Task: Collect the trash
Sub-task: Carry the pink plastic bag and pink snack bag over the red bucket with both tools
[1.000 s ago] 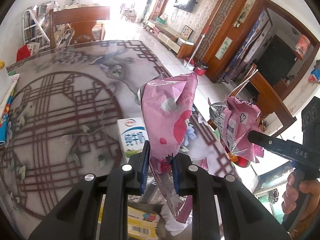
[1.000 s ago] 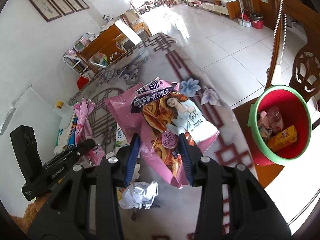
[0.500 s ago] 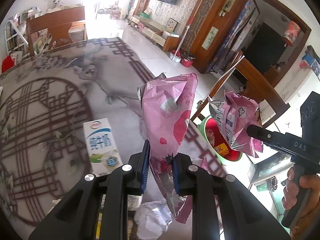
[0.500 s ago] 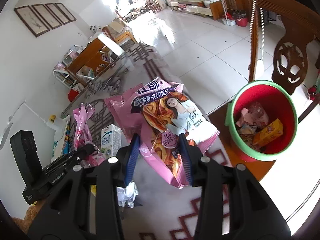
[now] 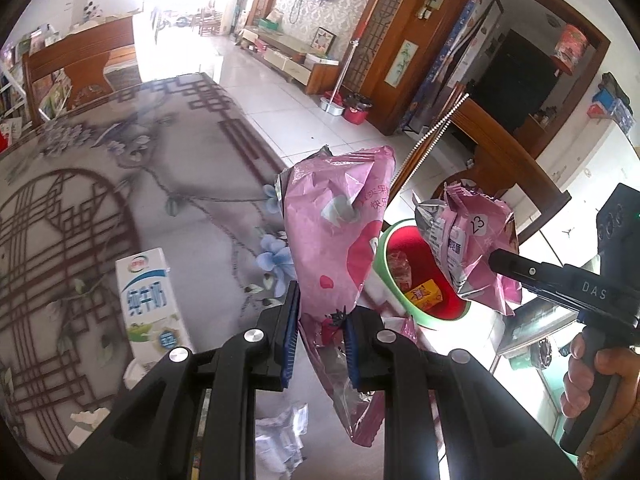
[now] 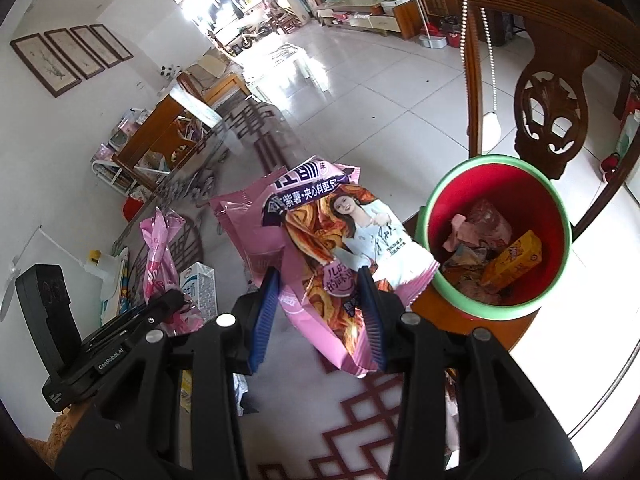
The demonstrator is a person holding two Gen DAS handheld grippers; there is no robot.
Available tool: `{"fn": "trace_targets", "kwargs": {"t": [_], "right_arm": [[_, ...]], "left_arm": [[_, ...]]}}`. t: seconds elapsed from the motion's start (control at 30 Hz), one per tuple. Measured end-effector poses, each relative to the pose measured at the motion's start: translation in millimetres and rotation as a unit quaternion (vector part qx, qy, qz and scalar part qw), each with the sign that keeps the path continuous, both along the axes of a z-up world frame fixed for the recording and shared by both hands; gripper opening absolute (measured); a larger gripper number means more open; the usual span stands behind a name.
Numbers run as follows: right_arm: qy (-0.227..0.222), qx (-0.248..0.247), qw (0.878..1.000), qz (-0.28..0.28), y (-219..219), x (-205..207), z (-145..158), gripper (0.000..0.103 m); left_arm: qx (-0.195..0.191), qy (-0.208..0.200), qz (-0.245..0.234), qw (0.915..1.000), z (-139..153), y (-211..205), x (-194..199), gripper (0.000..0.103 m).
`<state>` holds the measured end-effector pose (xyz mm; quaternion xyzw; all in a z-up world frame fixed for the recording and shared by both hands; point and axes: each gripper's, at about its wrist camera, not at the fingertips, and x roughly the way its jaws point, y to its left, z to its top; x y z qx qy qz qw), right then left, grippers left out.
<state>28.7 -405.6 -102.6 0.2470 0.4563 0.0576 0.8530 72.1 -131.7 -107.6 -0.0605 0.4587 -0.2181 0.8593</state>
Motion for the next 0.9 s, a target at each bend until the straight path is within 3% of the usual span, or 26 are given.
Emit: {"fn": "trace_targets", "kwargs": {"t": [0.53, 0.9], "right_arm": [[0.007, -0.002, 0.999, -0.050, -58.4, -11.9, -2.4, 0.039], [0.014, -0.010, 0.996, -0.082, -111.0, -16.1, -5.3, 0.039]], "left_arm": [[0.000, 0.012, -0.036, 0.9993, -8.0, -52.7, 13.7, 0.018], [-0.006, 0.017, -0.066, 0.9976, -14.4, -110.3, 28.0, 0.018]]}}
